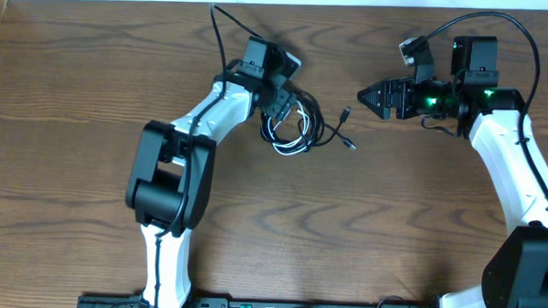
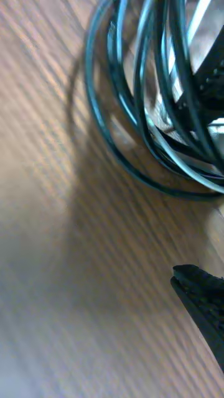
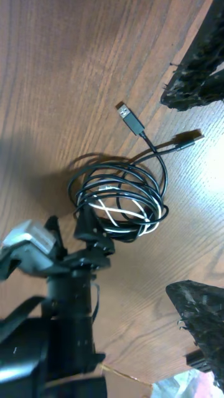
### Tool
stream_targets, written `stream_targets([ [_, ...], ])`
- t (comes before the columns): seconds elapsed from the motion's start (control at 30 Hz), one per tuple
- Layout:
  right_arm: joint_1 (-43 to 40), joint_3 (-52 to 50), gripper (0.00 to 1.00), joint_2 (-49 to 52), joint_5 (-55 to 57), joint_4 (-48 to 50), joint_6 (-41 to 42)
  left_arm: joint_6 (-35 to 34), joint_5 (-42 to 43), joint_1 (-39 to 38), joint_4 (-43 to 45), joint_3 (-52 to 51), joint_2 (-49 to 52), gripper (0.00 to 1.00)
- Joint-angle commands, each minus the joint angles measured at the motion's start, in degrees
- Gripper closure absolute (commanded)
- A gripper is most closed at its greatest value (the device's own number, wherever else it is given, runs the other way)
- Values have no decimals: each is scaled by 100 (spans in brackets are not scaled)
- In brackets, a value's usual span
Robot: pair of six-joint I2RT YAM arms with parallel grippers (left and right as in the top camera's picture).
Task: Untangle cables
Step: 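Grasp the black-and-white cable bundle with the left gripper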
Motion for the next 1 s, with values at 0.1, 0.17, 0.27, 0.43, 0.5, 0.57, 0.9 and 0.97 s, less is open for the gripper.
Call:
stream_targets([
  [0.1, 22, 107, 15, 22, -76, -52, 61, 535, -33, -208, 0, 70, 291, 30],
  [0.17, 22, 107, 15, 22, -76, -57, 61, 557, -31, -262, 44, 70, 321, 34],
  [0.27, 24, 107, 15, 22, -76, -63, 61, 640, -57, -313, 125, 70, 378, 52],
  [0.43, 22, 107, 15, 22, -76, -87, 61, 726, -59, -295, 168, 70, 415, 92],
  [0.5, 22, 107, 15, 22, -76, -105, 61, 723, -59, -262, 173, 76, 396, 92],
  [0.57, 24, 107, 15, 22, -79, -105, 61, 476, -140, -214, 195, 85, 306, 92],
  [0.9, 184, 107, 14, 22, -81, -7, 136, -2601, -911, -39, -293, 168, -1147, 93],
  [0.97, 254, 107, 14, 22, -83, 57, 304, -3257, -914, -39, -625, 168, -1530, 92],
])
